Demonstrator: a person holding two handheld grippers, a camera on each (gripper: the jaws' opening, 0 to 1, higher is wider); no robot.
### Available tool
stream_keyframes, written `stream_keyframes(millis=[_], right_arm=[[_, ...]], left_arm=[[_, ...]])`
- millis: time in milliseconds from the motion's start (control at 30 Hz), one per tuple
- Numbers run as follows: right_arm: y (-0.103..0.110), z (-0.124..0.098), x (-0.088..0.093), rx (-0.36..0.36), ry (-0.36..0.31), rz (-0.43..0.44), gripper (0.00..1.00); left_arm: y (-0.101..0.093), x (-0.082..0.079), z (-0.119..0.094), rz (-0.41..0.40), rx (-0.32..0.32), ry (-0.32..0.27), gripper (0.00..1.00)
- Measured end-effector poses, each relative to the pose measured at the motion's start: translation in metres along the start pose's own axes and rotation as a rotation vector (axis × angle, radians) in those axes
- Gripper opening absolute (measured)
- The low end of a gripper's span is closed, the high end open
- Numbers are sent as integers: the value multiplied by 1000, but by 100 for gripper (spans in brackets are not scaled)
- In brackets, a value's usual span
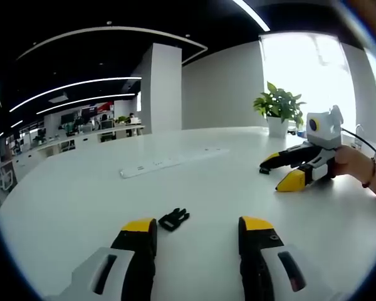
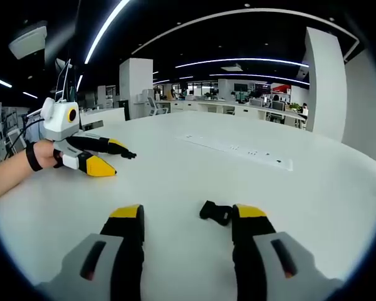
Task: Snap the two parts of the plastic buckle together until the buckle closes and remains connected.
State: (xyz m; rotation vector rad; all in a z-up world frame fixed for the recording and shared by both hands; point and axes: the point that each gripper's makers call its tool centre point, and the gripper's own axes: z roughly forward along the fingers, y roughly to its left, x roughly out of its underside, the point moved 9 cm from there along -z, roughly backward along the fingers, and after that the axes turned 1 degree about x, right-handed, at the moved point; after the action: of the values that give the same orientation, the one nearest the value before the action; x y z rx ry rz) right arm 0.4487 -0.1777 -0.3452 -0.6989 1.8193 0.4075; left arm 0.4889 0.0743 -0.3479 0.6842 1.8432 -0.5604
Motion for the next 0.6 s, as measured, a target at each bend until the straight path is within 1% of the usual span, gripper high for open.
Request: stream_keyframes(millis=[233, 300, 567, 600], right_arm=[[10, -6, 2, -8, -3, -2, 55], [3, -3, 0, -8, -2, 0, 54], [11, -9, 2, -13, -4, -2, 51], [8, -8, 1, -16, -3, -3, 50]], left_arm=[[-2, 1, -1, 2, 7, 2, 52], [-2, 1, -2, 3, 8, 2, 51], [-7, 3, -4, 8, 22, -2, 46], [-8, 3, -4, 8, 22, -2, 46]])
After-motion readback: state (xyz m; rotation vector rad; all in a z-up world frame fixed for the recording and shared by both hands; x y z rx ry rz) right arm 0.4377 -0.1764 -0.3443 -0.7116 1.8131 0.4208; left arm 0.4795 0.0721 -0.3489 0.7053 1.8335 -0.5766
